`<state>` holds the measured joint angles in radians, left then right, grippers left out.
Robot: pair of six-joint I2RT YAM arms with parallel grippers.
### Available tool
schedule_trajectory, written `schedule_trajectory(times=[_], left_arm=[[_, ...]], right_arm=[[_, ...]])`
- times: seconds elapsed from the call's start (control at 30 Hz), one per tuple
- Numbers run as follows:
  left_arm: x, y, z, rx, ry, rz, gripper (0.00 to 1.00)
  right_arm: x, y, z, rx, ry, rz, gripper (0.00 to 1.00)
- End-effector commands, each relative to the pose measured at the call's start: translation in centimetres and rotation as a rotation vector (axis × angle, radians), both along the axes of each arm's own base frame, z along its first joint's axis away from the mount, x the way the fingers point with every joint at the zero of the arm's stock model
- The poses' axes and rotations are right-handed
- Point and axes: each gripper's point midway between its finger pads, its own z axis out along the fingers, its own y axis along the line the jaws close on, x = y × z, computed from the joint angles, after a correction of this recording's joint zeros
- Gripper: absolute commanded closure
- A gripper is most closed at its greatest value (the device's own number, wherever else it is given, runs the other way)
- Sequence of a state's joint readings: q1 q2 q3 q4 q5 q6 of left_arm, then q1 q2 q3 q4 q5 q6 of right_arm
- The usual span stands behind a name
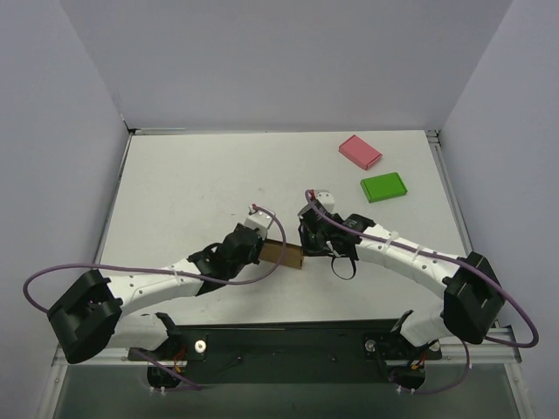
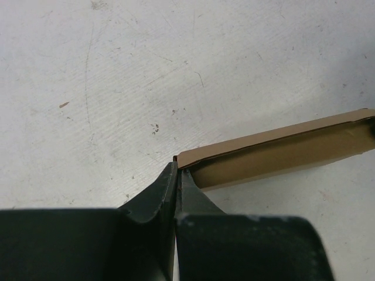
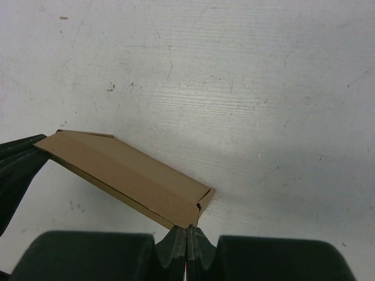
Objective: Fold the paper box
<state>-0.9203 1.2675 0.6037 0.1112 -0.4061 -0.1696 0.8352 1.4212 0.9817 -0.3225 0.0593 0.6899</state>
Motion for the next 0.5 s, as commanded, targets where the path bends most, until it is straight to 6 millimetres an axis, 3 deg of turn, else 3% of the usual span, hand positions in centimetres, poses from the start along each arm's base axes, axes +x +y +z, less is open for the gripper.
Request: schedule_trajectory(times=[0.0,0.27,0.47], left_arm=[[-2.8,-1.5,-1.4,0.007,0.031,-0.119,1.00],[-3.7,-1.8,-1.6,0.031,0.000,-0.144,1.00],[-4.0,-2.2,-1.6,0.071,-0.017,-0.151,1.00]], right_arm=[[1.3,2.2,3.2,0.155,-0.107,-0.048,1.00],[1.4,1.3,3.2,0.243,-0.094,-0.118,1.00],[1.5,1.8,3.5,0.317,-0.089,-0.137,1.00]])
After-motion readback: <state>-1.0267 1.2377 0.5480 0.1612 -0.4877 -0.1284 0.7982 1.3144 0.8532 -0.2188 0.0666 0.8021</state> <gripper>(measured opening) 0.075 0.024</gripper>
